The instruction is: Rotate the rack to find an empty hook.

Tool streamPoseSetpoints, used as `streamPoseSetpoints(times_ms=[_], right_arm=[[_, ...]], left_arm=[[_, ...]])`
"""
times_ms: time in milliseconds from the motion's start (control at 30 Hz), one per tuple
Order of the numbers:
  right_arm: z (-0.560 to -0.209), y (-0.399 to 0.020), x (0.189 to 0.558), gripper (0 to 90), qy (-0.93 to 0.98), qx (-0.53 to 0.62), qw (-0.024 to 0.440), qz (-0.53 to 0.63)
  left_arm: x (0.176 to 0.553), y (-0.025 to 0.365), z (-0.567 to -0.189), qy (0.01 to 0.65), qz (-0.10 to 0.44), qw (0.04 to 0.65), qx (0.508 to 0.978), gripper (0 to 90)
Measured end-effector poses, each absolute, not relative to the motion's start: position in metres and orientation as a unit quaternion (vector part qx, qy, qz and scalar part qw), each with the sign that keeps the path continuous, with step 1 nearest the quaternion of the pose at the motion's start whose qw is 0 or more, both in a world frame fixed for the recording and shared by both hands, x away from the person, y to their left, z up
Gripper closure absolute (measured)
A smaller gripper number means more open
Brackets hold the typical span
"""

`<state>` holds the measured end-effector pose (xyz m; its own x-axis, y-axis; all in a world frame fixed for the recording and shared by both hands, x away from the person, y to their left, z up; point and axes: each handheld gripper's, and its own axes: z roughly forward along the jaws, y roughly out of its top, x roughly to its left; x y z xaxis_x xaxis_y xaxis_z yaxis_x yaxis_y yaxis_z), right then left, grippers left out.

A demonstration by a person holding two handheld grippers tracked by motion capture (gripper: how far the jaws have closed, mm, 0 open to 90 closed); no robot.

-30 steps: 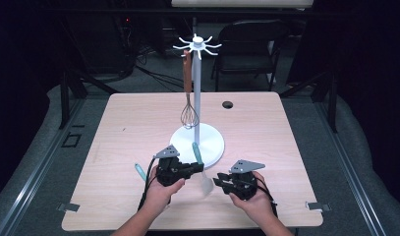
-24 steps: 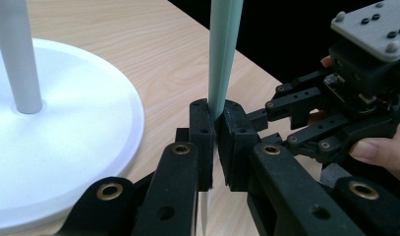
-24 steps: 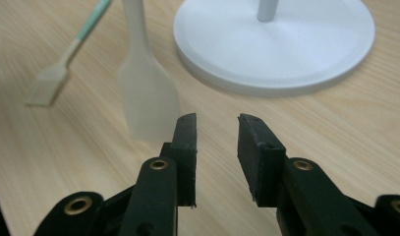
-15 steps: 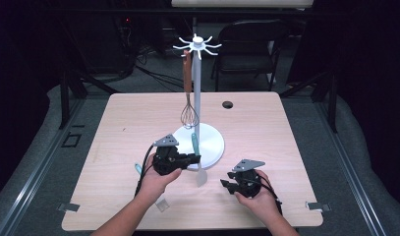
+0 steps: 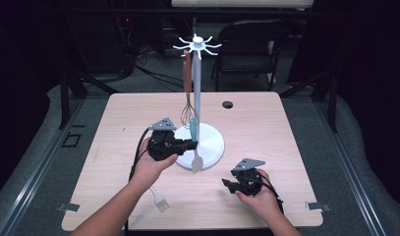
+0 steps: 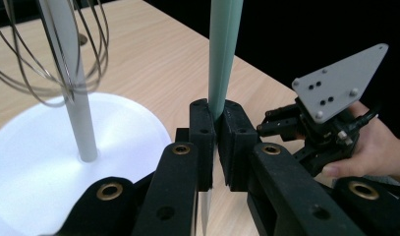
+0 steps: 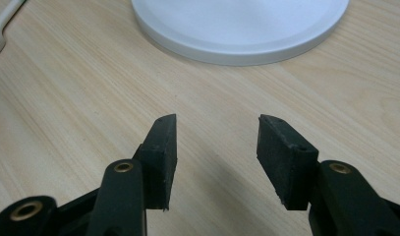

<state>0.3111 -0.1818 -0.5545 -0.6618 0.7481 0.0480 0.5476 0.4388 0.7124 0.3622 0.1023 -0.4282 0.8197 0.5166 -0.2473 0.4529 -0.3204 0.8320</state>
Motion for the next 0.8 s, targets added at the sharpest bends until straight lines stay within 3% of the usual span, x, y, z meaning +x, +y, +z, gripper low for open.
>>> streamPoseSetpoints(times_ms=[800], right_arm=[[-0.558,-0.184,0.312,49.0,0.835,0.392,0.146,0.356]], left_arm=[[0.379,0.098,-0.363,0.266,0.050,0.496,0.825,85.0]])
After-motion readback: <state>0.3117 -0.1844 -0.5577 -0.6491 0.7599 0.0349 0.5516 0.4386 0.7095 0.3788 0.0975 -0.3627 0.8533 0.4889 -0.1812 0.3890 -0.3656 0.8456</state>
